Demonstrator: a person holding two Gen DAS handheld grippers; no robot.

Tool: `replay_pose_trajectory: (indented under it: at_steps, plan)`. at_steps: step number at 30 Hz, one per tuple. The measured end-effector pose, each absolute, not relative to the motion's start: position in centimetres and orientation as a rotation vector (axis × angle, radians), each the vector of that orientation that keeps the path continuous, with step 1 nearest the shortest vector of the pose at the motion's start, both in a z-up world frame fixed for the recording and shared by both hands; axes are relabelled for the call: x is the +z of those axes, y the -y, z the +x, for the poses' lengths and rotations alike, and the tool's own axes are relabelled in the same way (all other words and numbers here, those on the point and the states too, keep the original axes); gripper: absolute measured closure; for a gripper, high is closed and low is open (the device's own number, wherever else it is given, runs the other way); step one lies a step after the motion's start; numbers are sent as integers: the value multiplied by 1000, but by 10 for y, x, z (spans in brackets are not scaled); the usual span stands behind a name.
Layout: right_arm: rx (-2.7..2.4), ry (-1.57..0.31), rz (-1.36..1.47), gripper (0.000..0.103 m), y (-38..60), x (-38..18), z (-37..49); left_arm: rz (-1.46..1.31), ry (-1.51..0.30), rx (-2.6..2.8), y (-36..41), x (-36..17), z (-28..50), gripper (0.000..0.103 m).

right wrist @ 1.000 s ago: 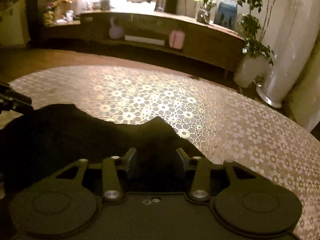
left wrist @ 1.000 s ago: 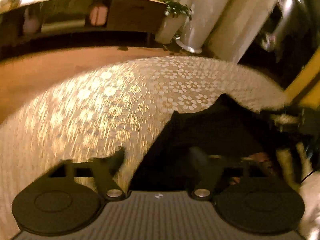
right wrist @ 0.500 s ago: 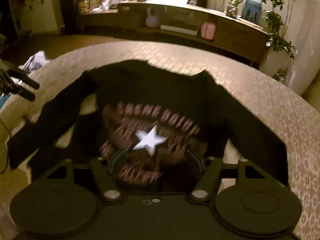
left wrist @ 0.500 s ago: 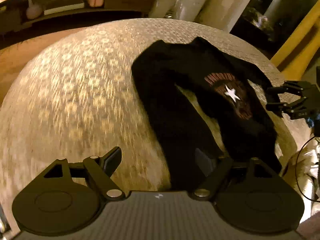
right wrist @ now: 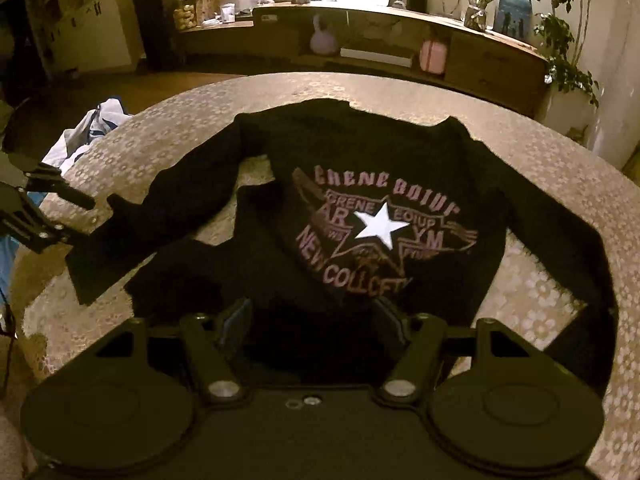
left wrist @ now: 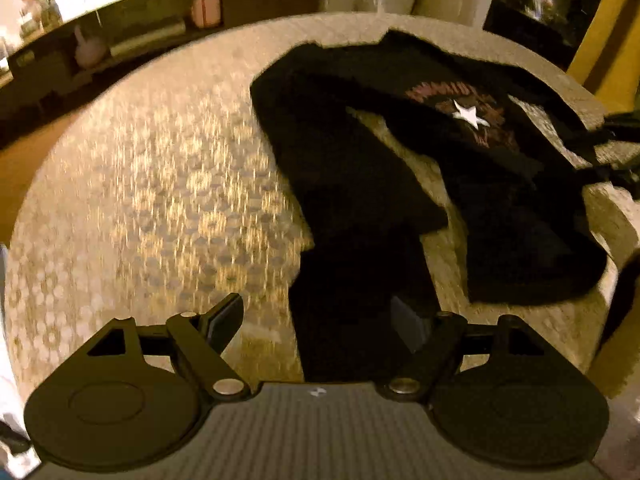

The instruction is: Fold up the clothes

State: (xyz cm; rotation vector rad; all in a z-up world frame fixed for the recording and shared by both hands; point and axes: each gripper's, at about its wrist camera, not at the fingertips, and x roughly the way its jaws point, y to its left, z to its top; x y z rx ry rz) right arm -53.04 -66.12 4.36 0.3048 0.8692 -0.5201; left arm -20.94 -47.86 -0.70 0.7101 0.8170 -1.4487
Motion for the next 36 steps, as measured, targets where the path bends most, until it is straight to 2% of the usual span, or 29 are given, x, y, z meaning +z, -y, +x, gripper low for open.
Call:
replay_pose_trajectory:
  at_steps: [4, 5, 6, 7, 8, 9, 10, 11, 15, 22, 28, 36]
  plan:
    - [-514, -870, 302, 0, 652, 37, -528, 678, -884, -1483, 490, -11, -210, 23]
    - [-510, -875, 298, 0, 650, 36, -527, 686, -885, -1482, 493, -14, -213, 27]
    - [-506, -880, 297, 0, 649, 34, -526, 695, -867, -1477, 494, -14, -215, 34]
    - [-500, -886, 295, 0, 648, 33, -526, 703, -849, -1473, 495, -14, -218, 47]
    - [-496, -895, 291, 0, 647, 31, -525, 712, -831, -1468, 495, -14, -221, 69]
    - [-493, -907, 285, 0, 646, 28, -524, 705, -832, -1453, 494, -13, -217, 82]
    - [-491, -917, 281, 0, 645, 25, -523, 697, -834, -1438, 493, -12, -213, 90]
    - [-489, -925, 278, 0, 645, 22, -523, 689, -835, -1423, 492, -11, -209, 92]
    - [-484, -944, 260, 0, 641, 13, -520, 659, -840, -1362, 488, -7, -192, 98]
    - [-481, -967, 227, 0, 638, 6, -526, 656, -815, -1191, 472, 8, -130, 99]
    - [-494, -1017, 184, 0, 636, 4, -542, 657, -838, -1049, 472, 11, -76, 99]
    - [-571, -978, 275, 0, 649, 21, -584, 650, -933, -1037, 475, 5, -64, 93]
